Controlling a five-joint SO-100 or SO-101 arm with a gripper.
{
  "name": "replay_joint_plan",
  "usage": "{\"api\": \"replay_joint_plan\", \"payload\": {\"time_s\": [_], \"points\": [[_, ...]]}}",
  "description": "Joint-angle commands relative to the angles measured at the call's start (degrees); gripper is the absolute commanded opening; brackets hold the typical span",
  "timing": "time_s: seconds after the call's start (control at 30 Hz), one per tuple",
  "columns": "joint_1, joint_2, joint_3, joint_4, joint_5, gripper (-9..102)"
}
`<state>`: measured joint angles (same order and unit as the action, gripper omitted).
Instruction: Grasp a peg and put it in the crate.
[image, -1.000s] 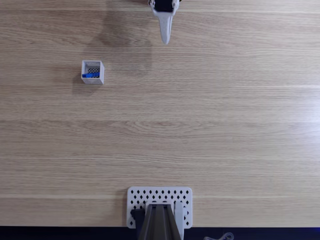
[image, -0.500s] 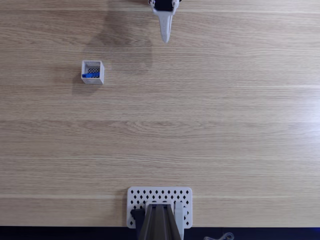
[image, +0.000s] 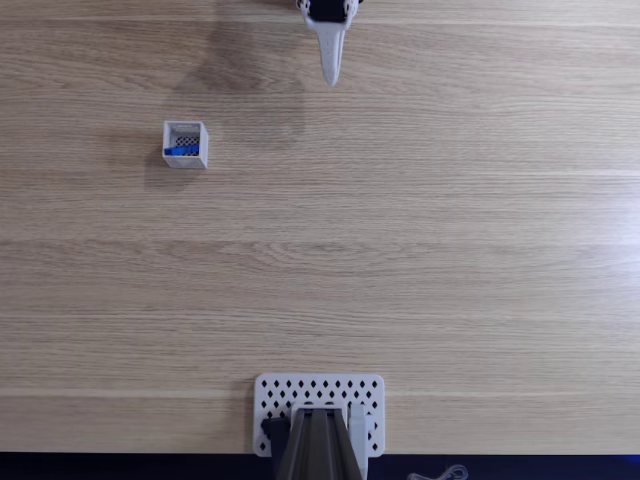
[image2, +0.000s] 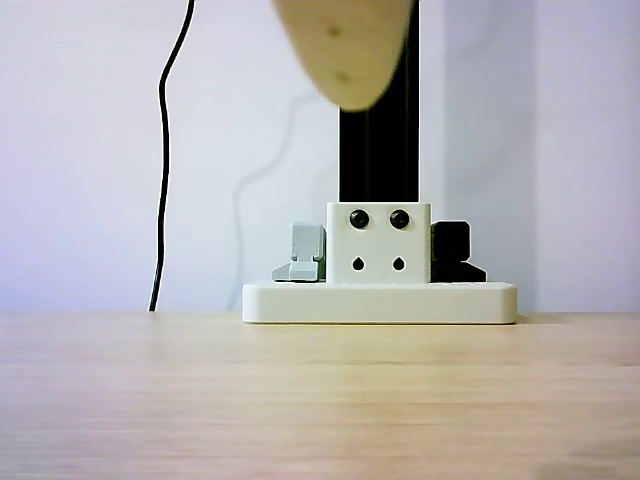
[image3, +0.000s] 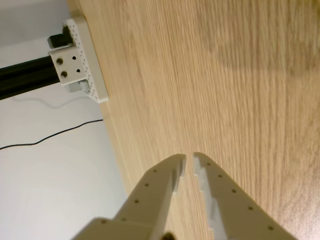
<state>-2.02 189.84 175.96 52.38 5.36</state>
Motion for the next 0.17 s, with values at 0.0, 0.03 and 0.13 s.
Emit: {"api": "replay_joint_plan", "payload": {"time_s": [0.0,0.03,0.13], "points": [[0.09,1.32,-0.70,0.18,0.53,0],[0.09,1.32,-0.70,0.18,0.53,0],[0.09,1.32,-0.70,0.18,0.53,0]]}}
